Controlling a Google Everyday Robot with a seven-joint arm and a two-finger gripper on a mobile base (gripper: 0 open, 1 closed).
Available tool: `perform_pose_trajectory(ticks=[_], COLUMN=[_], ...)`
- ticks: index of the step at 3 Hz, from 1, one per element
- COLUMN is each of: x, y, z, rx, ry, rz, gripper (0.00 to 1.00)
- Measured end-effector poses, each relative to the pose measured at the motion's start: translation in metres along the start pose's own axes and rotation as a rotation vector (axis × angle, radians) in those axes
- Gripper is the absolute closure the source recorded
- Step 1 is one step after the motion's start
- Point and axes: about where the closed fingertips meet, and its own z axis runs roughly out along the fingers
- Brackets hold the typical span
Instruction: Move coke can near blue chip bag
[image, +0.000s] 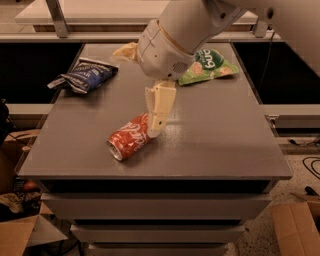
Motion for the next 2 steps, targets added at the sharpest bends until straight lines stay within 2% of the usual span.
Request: perform_pose_trajectory(ticks=[1,2], x=[-0.004,0.001], y=[-0.007,-0.004], z=[0.033,0.064], rx=[-0.055,-0.115], ry=[-0.06,-0.06], rz=[-0.049,-0.065], gripper=[0.0,0.0])
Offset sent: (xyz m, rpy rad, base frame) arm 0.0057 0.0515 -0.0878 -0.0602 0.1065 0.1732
